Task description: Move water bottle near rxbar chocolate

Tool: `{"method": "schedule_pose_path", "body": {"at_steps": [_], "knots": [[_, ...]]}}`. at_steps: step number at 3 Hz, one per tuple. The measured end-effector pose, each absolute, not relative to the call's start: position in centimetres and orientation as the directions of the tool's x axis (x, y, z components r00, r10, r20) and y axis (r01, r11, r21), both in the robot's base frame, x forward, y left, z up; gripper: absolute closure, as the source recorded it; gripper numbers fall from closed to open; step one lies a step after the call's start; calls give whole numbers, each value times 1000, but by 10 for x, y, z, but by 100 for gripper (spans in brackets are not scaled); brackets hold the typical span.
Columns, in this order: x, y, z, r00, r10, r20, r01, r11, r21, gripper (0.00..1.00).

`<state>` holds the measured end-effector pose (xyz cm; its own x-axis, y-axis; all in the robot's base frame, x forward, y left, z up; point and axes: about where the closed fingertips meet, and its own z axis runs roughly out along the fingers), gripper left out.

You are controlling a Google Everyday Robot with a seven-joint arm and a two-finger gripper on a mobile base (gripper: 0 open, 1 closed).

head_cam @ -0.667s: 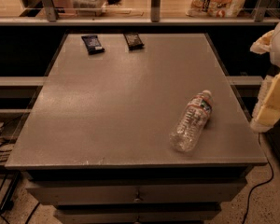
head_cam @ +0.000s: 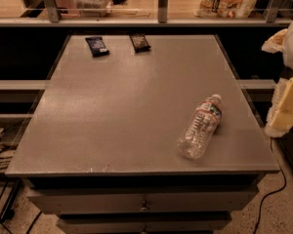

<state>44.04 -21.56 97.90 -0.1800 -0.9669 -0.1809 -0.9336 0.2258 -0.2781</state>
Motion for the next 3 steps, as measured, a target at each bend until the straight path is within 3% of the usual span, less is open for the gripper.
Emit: {"method": "schedule_pose_path", "body": {"at_steps": [3], "knots": [[455, -167, 889, 154, -988, 3, -977, -153, -152, 0]]}}
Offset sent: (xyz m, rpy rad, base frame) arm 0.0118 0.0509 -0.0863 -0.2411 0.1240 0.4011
